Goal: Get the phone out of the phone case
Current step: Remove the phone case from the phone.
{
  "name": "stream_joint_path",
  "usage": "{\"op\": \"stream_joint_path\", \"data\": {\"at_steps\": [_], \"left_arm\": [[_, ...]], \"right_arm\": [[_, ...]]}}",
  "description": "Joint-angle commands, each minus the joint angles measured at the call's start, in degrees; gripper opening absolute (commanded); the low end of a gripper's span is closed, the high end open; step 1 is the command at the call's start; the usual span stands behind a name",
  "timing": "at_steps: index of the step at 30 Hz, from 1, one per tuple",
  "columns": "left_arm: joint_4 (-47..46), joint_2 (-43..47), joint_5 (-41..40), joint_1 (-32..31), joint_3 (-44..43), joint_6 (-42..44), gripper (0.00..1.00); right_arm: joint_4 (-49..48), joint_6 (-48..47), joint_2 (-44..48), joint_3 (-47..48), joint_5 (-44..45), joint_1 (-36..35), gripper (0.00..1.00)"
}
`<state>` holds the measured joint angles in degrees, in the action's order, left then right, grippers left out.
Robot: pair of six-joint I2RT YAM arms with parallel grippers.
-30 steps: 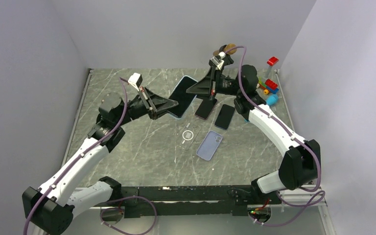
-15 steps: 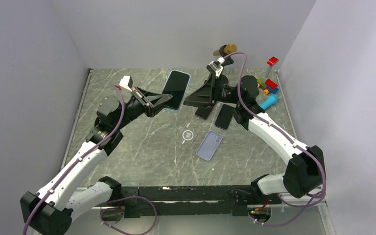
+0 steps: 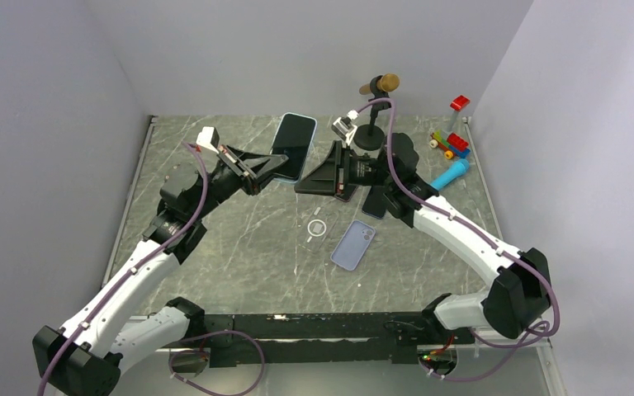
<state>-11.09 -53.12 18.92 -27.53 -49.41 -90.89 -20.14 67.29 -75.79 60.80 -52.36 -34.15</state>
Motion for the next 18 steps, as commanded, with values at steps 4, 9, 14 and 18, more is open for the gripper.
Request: {"op": "stream_joint_path", "data": {"at_steps": [4, 9, 14, 18], "left_arm": [[-6.48, 1.59, -1.16, -0.06, -2.61, -1.69, 0.0], [-7.11, 1.87, -0.81, -0.37, -1.99, -2.05, 0.0], [-7.41, 2.26, -0.8, -0.63, -1.54, -2.37, 0.0], [-7.71, 2.82, -0.77, -0.69, -0.72, -2.88, 0.0]], "right_arm": [[1.01, -1.7, -0.88, 3.87, 3.5, -0.66, 0.37], [-0.46, 0.01, -1.92, 4.33, 5.36, -0.89, 0.33], [-1.19, 0.08, -3.01, 4.93, 9.13, -2.3, 0.31], [-2.81, 0.04, -4.04, 5.09, 12.9, -4.0, 0.27]]}}
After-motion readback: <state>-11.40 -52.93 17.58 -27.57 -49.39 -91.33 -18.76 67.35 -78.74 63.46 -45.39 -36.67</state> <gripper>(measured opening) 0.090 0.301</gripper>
